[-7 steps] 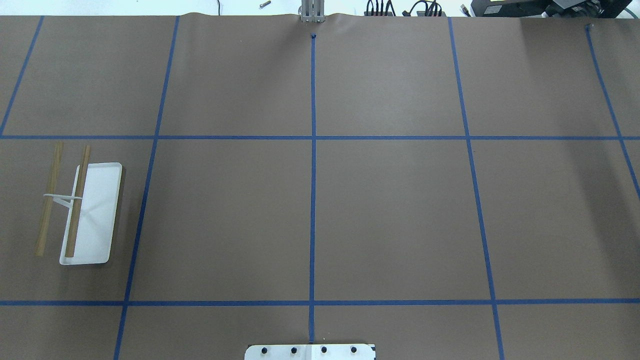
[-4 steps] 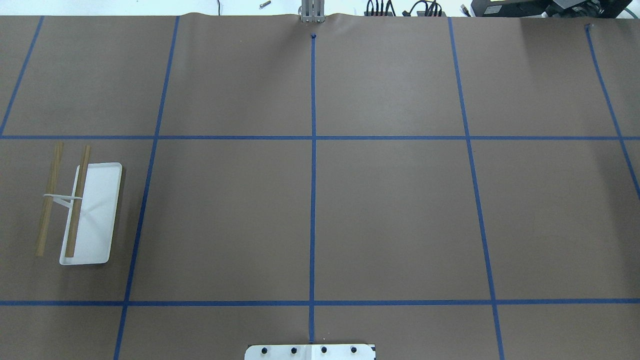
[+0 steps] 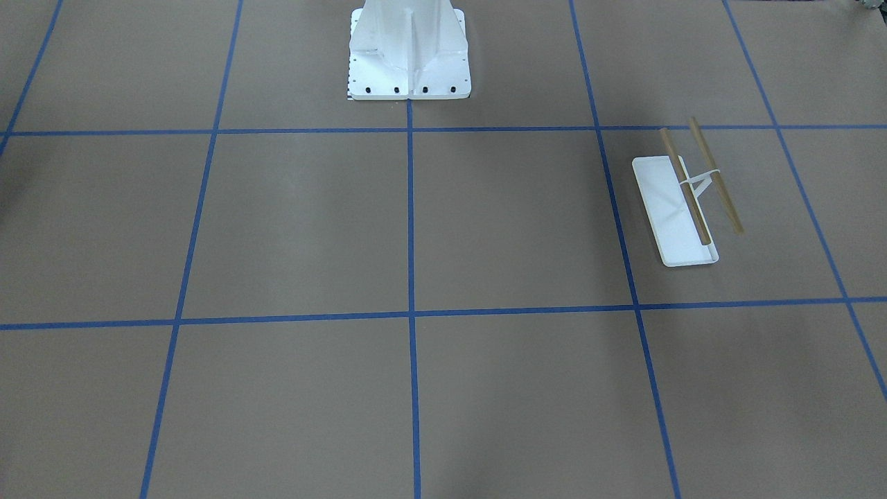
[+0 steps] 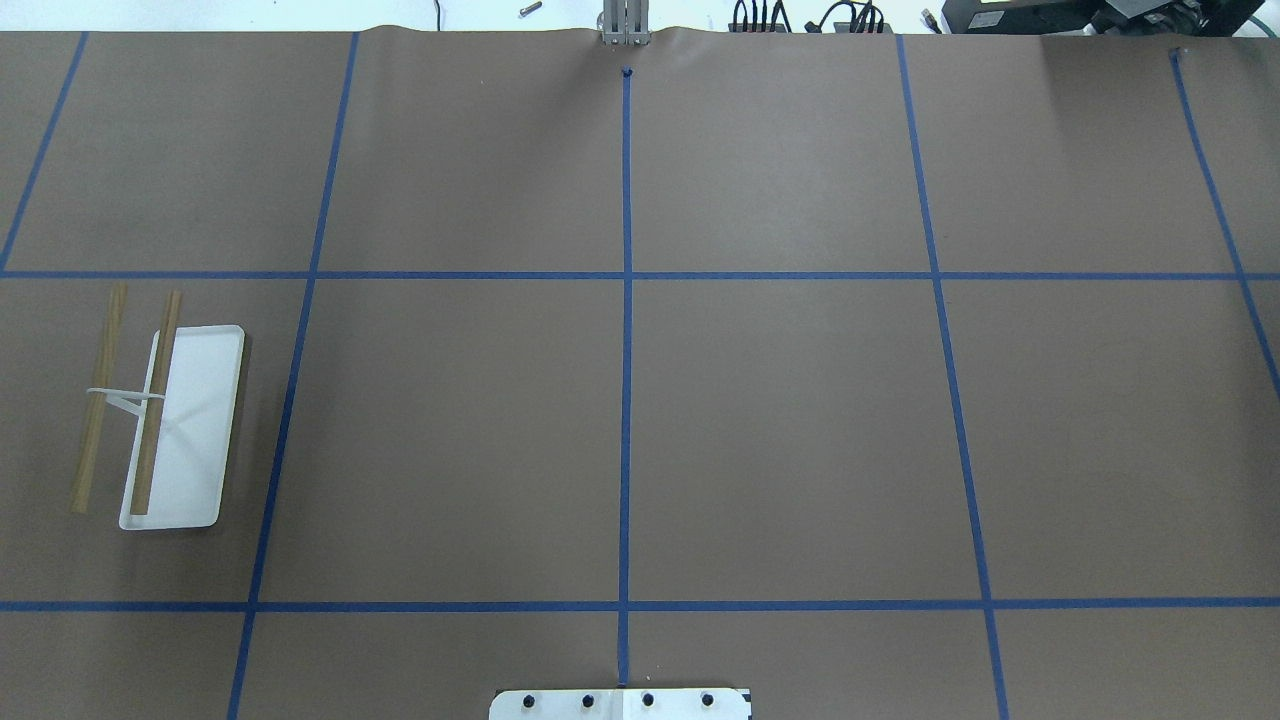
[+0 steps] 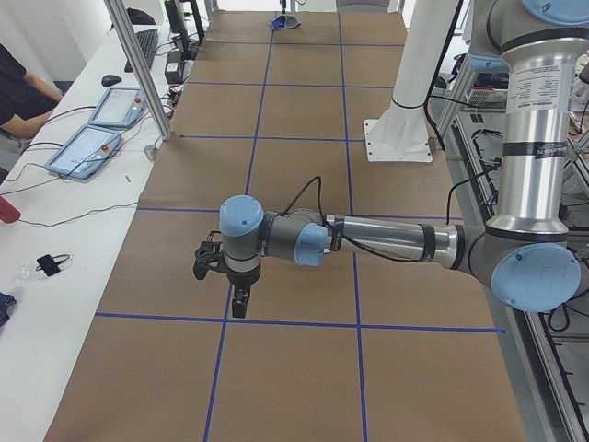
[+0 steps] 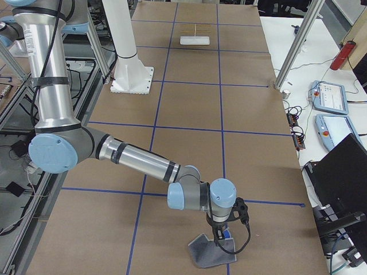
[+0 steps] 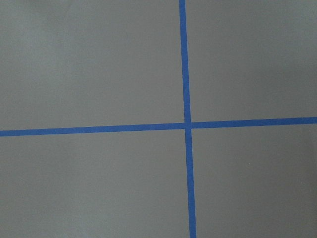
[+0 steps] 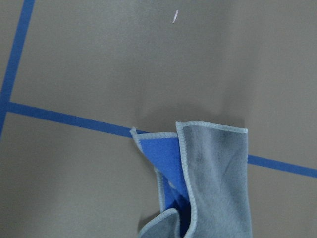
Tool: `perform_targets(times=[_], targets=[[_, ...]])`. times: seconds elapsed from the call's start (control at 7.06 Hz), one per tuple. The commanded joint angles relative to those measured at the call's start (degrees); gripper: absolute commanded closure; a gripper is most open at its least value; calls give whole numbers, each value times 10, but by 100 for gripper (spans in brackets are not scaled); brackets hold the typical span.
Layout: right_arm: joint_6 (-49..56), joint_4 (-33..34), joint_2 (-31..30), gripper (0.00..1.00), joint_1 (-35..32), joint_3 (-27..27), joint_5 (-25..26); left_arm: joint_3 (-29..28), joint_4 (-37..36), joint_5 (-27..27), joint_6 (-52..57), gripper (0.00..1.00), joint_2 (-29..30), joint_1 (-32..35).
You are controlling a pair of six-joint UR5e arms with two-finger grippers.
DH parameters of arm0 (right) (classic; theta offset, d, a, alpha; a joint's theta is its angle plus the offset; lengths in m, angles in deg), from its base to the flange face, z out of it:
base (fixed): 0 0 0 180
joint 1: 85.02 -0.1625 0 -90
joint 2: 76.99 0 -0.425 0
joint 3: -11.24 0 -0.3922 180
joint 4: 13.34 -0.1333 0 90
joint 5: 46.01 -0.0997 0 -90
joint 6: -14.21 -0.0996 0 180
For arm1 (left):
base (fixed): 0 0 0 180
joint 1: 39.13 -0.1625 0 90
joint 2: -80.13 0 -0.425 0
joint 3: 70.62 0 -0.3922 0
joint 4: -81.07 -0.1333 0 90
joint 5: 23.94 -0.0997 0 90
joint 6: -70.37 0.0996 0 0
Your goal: Hang towel on rack
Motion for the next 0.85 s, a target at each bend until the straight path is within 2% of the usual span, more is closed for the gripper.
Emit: perform_targets(times=[0.0,0.42,0.71], targets=[[16,-22,27,0,15,-67,31,1,0,1,0,2,0,0],[16,-26,27,0,43,-80,33,0,0,1,0,2,1,0],[16,-52,32,0,55,-105,67,0,1,1,1,2,1,-1]])
